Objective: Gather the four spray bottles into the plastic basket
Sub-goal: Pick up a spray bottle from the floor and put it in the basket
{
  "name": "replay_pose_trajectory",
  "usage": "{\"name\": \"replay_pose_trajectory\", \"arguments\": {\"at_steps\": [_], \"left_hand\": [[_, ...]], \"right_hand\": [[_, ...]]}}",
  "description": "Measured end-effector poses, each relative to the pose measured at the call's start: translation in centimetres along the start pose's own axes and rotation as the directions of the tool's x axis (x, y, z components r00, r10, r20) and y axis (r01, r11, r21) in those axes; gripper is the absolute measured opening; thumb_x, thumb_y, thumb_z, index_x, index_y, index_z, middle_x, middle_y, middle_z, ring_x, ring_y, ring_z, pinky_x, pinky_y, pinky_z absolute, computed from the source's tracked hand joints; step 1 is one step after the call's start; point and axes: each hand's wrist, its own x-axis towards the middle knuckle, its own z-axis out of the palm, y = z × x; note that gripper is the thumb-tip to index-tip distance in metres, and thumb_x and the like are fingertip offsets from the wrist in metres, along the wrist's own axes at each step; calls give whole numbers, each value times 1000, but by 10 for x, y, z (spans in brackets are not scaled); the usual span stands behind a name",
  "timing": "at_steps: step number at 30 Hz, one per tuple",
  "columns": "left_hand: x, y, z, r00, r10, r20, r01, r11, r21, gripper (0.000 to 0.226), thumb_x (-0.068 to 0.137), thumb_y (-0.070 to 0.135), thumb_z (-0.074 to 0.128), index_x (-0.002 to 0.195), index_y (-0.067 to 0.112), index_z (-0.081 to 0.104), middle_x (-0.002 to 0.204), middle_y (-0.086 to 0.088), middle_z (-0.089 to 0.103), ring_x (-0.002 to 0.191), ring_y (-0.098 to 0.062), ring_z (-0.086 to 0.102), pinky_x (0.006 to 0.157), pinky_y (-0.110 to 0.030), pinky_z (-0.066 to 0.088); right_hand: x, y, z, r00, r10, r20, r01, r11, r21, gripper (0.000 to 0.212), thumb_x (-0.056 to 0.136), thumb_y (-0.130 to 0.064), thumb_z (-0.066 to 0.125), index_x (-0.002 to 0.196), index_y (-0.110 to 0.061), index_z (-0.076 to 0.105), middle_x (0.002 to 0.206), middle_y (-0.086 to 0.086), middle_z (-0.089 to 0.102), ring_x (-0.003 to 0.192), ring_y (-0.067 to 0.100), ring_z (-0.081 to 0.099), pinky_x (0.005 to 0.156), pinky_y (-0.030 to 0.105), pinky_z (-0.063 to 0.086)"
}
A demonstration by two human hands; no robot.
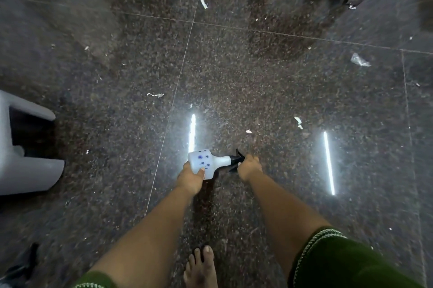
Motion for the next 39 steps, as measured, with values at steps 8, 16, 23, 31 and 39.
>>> {"name": "replay_pose_trajectory", "arguments": {"at_steps": [8,16,23,31,39], "left_hand": [[-49,61,-33,993,111,-27,-109,992,63,49,96,38,50,135,10,45,127,-15,60,115,-35,56,96,-36,44],[-225,175,-77,958,271,-90,-266,962,70,53,92,49,50,129,12,49,127,-14,59,115,-35,56,100,-40,44],[-419,261,-105,904,426,-25,-413,889,199,53,88,54,54,121,12,56,130,-16,50,126,-30,46,101,-38,41],[-567,301,-103,772,606,189,-629,690,358,64,73,59,69,113,10,57,122,-12,48,112,-27,53,84,-31,44],[-658,301,-65,547,624,557,-831,325,452,73,75,64,64,113,3,59,110,-13,63,128,-26,38,95,-36,42]], "right_hand": [[-62,-1,-68,992,18,-123,-3,993,117,41,101,-22,38,136,-2,44,141,19,41,129,34,42,109,36,36],[-235,13,-190,968,122,-220,36,799,600,33,99,-16,43,129,-9,54,132,16,55,112,33,57,93,38,48],[-432,59,-305,935,187,-302,88,703,706,29,96,-11,49,122,-9,61,122,14,63,95,26,56,75,26,40],[-594,122,-333,857,413,-310,74,496,865,28,92,-14,56,118,-12,64,118,12,66,88,22,55,72,24,40],[-714,189,-294,702,648,-294,108,310,944,18,89,-10,54,91,-13,71,101,11,68,86,25,59,77,36,53]]}}
